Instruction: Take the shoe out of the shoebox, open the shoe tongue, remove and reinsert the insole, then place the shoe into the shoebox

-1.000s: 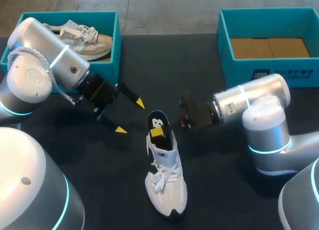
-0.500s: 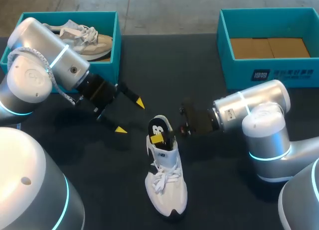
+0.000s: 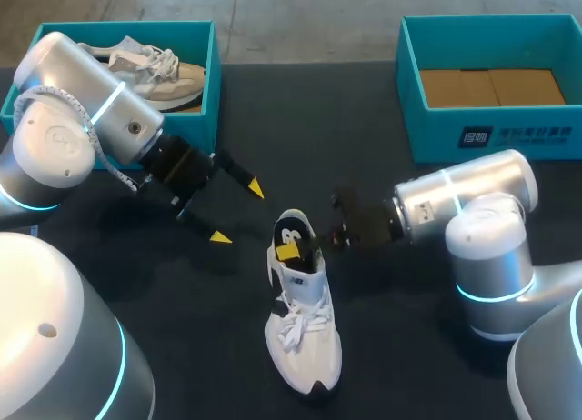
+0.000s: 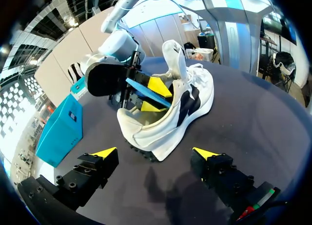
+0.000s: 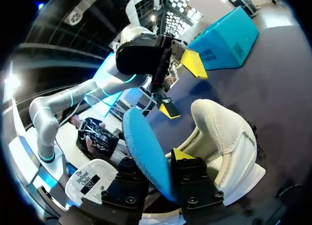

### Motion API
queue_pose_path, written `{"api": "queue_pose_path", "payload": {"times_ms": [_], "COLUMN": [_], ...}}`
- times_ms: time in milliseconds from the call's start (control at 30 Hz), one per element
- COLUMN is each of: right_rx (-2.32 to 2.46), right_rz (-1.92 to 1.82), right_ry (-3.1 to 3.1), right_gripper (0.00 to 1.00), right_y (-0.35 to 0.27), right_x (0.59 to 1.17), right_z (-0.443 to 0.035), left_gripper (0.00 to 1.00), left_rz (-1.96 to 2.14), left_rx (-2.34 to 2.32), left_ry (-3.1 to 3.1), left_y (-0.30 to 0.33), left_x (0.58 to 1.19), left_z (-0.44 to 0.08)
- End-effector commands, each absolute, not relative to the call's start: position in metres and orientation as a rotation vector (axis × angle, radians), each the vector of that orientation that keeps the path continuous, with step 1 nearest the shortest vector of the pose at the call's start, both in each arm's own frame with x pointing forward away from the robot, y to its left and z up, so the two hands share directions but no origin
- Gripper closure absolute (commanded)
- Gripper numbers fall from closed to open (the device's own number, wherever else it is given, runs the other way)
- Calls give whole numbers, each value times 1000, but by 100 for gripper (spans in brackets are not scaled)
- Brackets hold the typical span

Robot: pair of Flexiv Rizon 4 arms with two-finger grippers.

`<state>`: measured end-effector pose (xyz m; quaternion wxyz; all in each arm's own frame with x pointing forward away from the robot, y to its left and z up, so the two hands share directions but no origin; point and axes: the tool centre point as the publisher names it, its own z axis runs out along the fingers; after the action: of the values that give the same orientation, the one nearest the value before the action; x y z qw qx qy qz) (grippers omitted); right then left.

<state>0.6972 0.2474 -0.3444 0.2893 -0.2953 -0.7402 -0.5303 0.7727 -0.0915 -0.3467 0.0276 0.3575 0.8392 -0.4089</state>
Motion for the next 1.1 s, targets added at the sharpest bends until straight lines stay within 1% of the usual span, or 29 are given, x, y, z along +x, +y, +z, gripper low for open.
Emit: {"api": "queue_pose_path", "payload": {"times_ms": [33, 167, 233, 433, 500, 567, 633, 667, 700, 1100], "right_rx": [-793, -787, -785, -777, -781, -786, -788, -792, -798, -928], "right_rz": [-1419, -1425, -1429, -1427, -1424, -1430, -1435, -1438, -1437, -1332], "right_ry": [-1989, -1998, -2001, -2006, -2004, -2001, -1997, -1991, -1986, -1957], "right_gripper": [76, 78, 76, 75, 72, 67, 73, 88, 100, 100], "right_y": [245, 246, 246, 248, 248, 247, 245, 245, 244, 244], "right_x": [696, 699, 701, 705, 706, 706, 708, 709, 710, 713], "right_z": [-338, -335, -334, -334, -335, -336, -337, -337, -338, -349], "left_gripper": [0, 0, 0, 0, 0, 0, 0, 0, 0, 0], "left_rz": [-1258, -1258, -1258, -1258, -1258, -1258, -1258, -1258, -1258, -1258], "left_rx": [1105, 1105, 1105, 1105, 1105, 1105, 1105, 1105, 1105, 1105], "left_ry": [2594, 2594, 2594, 2594, 2594, 2594, 2594, 2594, 2594, 2594], "left_y": [-92, -92, -92, -92, -92, -92, -92, -92, -92, -92], "left_x": [773, 773, 773, 773, 773, 773, 773, 773, 773, 773], "left_z": [-347, -347, -347, -347, -347, -347, -347, -347, -347, -347]}}
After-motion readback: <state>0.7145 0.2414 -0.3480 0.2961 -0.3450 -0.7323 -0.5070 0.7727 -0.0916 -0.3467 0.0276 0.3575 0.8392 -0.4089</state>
